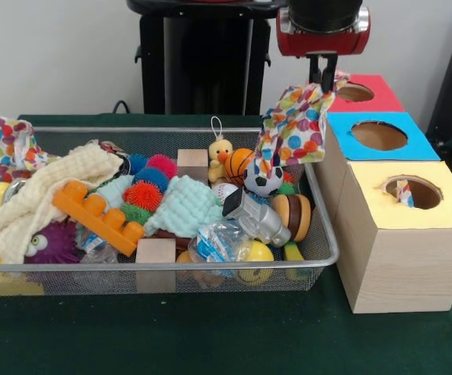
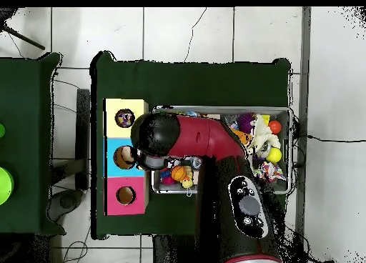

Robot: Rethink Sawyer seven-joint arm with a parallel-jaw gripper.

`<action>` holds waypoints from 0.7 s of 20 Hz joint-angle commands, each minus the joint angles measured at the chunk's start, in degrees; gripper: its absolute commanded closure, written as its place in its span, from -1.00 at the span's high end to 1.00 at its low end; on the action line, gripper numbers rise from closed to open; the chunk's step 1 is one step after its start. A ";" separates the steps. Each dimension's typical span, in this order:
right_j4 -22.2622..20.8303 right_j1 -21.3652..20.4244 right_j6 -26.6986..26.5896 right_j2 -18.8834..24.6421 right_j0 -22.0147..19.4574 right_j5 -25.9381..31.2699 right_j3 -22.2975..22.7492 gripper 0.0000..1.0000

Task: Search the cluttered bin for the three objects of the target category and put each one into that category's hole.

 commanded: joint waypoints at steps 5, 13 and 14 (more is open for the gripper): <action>4.95 -2.31 15.80 -1.14 3.26 13.55 -8.51 -1.00; 6.39 0.20 17.14 -2.55 6.00 10.12 -8.72 -1.00; 6.69 0.37 17.19 -2.72 6.23 9.60 -8.50 -1.00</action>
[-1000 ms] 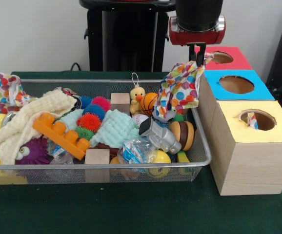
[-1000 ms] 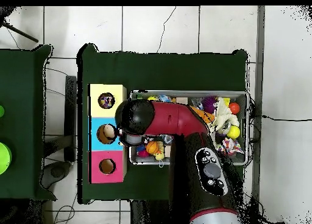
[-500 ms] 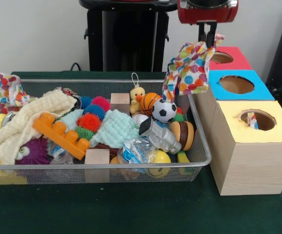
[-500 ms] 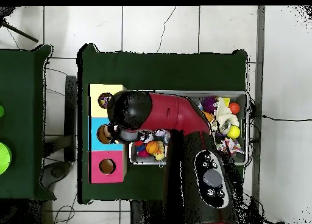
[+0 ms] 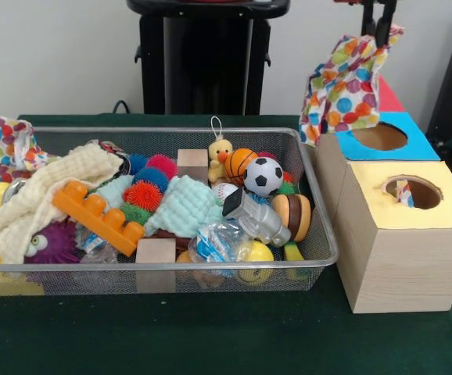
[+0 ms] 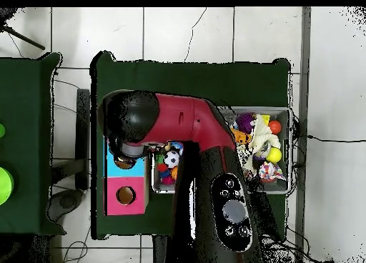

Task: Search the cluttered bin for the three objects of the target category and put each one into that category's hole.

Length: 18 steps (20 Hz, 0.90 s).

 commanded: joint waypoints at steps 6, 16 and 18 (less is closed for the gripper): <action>3.50 4.81 16.57 -2.14 2.98 -4.41 0.99 -1.00; 3.48 6.14 12.98 -3.03 3.73 -10.72 5.65 -1.00; 3.11 6.55 12.47 -3.16 3.88 -11.66 5.98 -1.00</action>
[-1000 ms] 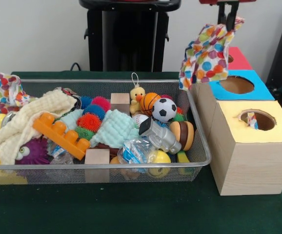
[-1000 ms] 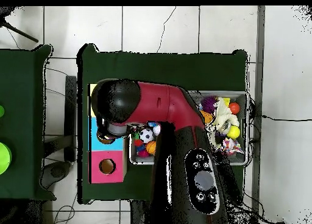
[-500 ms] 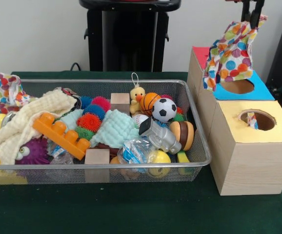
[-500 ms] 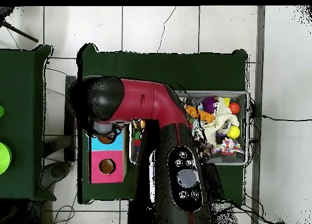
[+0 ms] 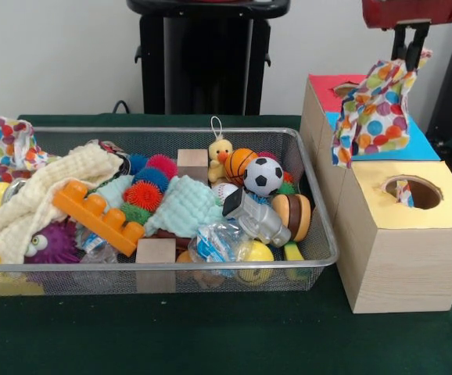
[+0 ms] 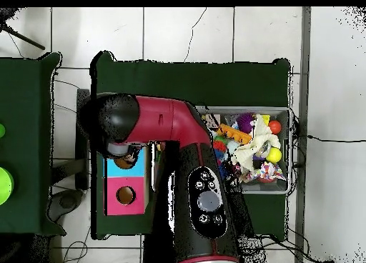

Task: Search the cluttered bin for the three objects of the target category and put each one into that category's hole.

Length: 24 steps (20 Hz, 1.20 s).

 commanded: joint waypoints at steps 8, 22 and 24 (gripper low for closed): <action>1.63 5.67 9.45 -0.21 -1.29 -11.85 9.87 -1.00; 6.16 -7.01 15.36 -1.97 3.73 0.61 14.31 -1.00; 6.67 -8.97 16.19 -2.47 4.48 3.90 13.70 -1.00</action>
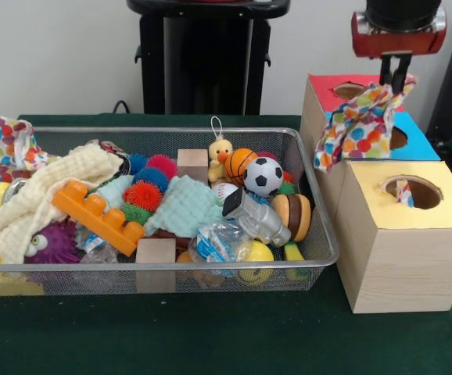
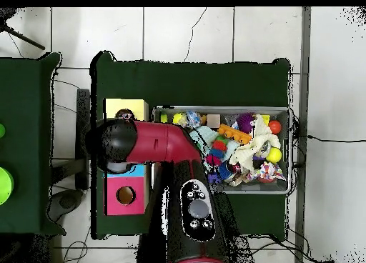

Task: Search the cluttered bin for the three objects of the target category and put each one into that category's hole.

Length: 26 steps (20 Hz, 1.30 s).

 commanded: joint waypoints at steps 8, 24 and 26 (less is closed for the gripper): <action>6.08 -10.91 20.41 -2.85 6.06 19.60 0.74 -1.00; 6.53 -8.29 9.08 -3.74 3.72 1.70 12.19 -1.00; 6.40 -7.86 8.22 -3.58 3.38 -0.11 13.13 -1.00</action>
